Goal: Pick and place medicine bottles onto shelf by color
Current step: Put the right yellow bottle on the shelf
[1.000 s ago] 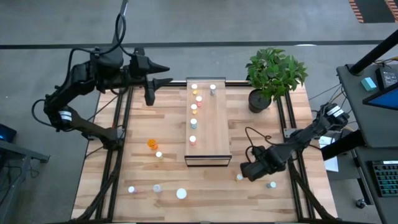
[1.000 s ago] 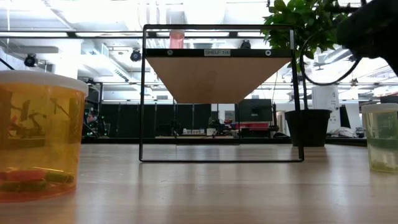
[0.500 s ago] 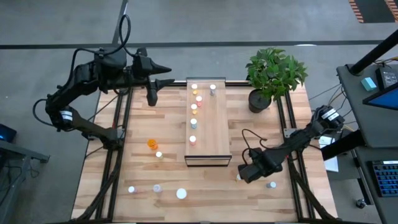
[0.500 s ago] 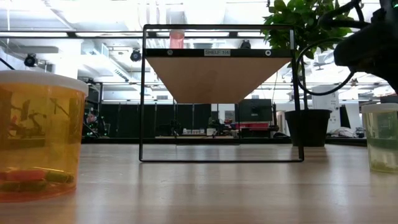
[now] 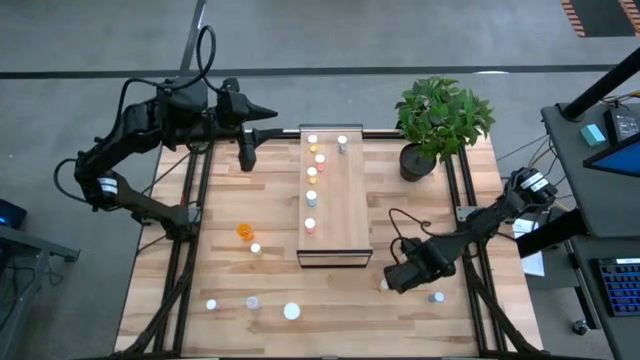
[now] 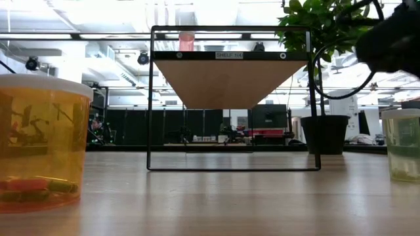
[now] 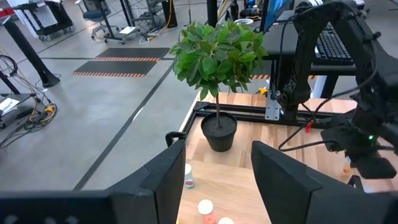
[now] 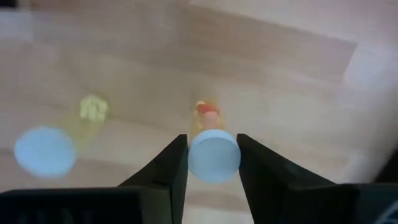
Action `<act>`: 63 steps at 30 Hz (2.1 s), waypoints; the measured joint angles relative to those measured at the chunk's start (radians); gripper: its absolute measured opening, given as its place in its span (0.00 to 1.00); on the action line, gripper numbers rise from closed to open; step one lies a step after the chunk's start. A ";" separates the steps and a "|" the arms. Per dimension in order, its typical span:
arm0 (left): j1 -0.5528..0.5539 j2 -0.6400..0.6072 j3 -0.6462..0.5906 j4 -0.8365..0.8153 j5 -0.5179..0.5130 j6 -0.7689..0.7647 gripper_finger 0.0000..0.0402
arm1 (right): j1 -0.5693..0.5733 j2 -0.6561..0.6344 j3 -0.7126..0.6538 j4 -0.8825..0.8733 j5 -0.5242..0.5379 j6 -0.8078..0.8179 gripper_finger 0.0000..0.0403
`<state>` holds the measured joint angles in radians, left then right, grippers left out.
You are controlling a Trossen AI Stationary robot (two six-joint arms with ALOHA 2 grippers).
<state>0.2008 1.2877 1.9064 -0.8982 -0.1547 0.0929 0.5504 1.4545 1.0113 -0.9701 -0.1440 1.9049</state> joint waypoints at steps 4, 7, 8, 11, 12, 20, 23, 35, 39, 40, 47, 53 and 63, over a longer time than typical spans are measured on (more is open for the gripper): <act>0.000 0.004 0.000 0.000 0.000 0.000 0.42 | -0.003 -0.077 0.059 -0.084 -0.054 -0.045 0.30; 0.000 0.010 0.000 0.001 0.000 0.000 0.42 | -0.006 -0.148 0.145 -0.182 -0.068 -0.070 0.29; 0.000 0.011 0.000 0.001 0.000 0.000 0.42 | -0.006 -0.169 0.181 -0.206 -0.068 -0.074 0.28; 0.000 0.014 0.000 0.000 0.000 0.000 0.42 | -0.020 -0.212 0.302 -0.265 -0.066 -0.087 0.28; 0.000 0.014 0.000 0.000 0.000 0.000 0.42 | -0.028 -0.215 0.343 -0.282 -0.065 -0.096 0.28; -0.001 0.014 -0.002 0.000 0.009 -0.007 0.42 | -0.167 -0.086 0.656 -0.413 0.036 -0.353 0.28; -0.001 0.014 -0.002 0.000 0.010 -0.008 0.42 | -0.236 0.001 0.764 -0.495 0.047 -0.507 0.28; -0.001 0.008 -0.002 0.000 0.014 -0.035 0.42 | -0.564 0.250 1.072 -0.596 0.126 -1.147 0.27; -0.001 0.003 -0.002 0.000 0.014 -0.037 0.42 | -0.673 0.314 1.154 -0.603 0.169 -1.292 0.27; -0.001 0.003 -0.002 0.000 0.014 -0.038 0.42 | -0.697 0.331 1.173 -0.601 0.175 -1.323 0.27; -0.001 0.003 -0.002 0.000 0.014 -0.038 0.42 | -0.791 0.444 1.270 -0.600 0.180 -1.527 0.27; 0.000 0.003 -0.002 0.000 0.014 -0.038 0.42 | -0.806 0.506 1.292 -0.600 0.309 -1.682 0.27; 0.000 0.005 -0.002 0.000 0.013 -0.037 0.42 | -0.826 0.546 1.286 -0.601 0.337 -1.718 0.27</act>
<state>0.2008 1.2927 1.9041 -0.8978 -0.1417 0.0555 -0.2752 2.0005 2.2971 -1.5708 0.1931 0.1869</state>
